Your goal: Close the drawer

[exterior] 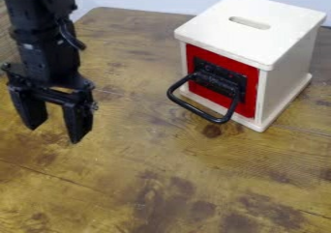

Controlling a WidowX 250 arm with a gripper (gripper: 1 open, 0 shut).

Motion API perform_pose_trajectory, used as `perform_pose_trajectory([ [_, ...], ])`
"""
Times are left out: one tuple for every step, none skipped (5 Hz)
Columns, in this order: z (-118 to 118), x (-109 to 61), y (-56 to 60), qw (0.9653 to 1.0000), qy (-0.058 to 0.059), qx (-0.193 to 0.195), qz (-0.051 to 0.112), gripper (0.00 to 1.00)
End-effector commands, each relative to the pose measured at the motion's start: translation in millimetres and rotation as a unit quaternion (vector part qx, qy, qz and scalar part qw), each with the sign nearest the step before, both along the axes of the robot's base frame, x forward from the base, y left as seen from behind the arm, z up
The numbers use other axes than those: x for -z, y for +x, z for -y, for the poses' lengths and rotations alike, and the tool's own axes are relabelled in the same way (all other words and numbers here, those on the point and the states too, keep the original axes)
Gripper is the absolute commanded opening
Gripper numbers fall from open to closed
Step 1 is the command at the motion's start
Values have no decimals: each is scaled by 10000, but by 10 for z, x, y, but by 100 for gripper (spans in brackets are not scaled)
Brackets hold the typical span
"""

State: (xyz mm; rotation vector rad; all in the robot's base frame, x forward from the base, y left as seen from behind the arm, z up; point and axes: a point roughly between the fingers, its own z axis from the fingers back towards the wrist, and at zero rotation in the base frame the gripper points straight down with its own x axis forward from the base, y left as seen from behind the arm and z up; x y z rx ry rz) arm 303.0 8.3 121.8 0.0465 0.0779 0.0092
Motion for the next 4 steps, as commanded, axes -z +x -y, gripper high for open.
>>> perform_pose_trajectory([
  [-48,-178,-5,9993,15,-102,356,100],
  [-78,-173,-7,9991,16,-172,383,100],
  [-104,-176,-7,9989,22,-215,405,100],
  [-103,-207,-11,9989,-2,-192,439,100],
])
